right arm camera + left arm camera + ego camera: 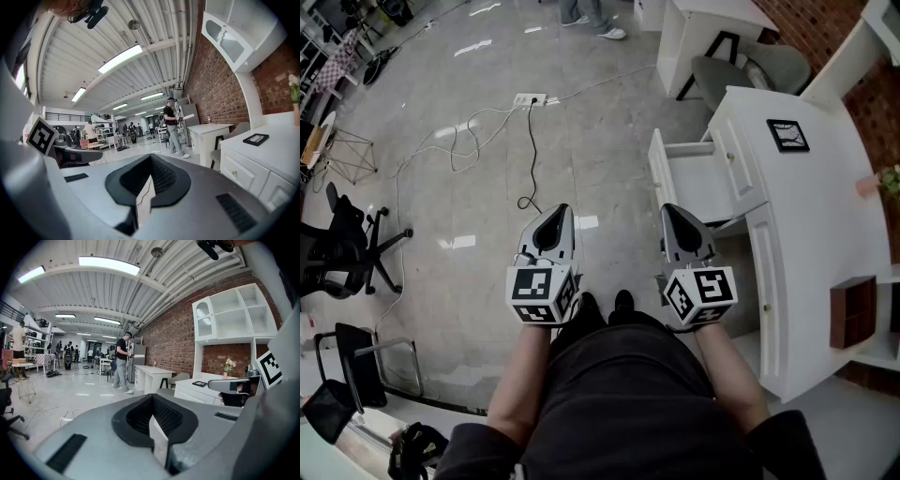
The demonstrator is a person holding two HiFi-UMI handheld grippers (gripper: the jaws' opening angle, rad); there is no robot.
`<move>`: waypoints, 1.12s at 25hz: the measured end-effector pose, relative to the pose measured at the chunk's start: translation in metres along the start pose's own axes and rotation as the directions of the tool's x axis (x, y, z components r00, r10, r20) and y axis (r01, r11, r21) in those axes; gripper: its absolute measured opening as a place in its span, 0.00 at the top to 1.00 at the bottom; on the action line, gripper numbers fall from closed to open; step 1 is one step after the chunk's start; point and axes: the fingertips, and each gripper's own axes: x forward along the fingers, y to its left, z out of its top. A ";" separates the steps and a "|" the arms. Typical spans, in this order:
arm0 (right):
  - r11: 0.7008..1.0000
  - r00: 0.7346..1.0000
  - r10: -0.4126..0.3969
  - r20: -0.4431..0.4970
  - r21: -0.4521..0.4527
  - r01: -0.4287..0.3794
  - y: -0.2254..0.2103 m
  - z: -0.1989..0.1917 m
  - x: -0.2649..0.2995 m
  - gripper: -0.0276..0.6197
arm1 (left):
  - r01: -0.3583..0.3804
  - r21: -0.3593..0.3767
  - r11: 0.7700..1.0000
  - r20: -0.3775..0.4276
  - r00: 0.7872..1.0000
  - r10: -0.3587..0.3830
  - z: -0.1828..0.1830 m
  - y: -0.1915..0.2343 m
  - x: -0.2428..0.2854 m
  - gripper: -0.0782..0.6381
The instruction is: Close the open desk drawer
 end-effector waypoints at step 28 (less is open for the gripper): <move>0.985 0.991 -0.128 -0.022 0.114 0.130 -0.071 -0.005 0.058 0.95 | 0.012 -0.017 1.000 -0.025 1.000 -0.012 0.010 0.019 0.092 0.88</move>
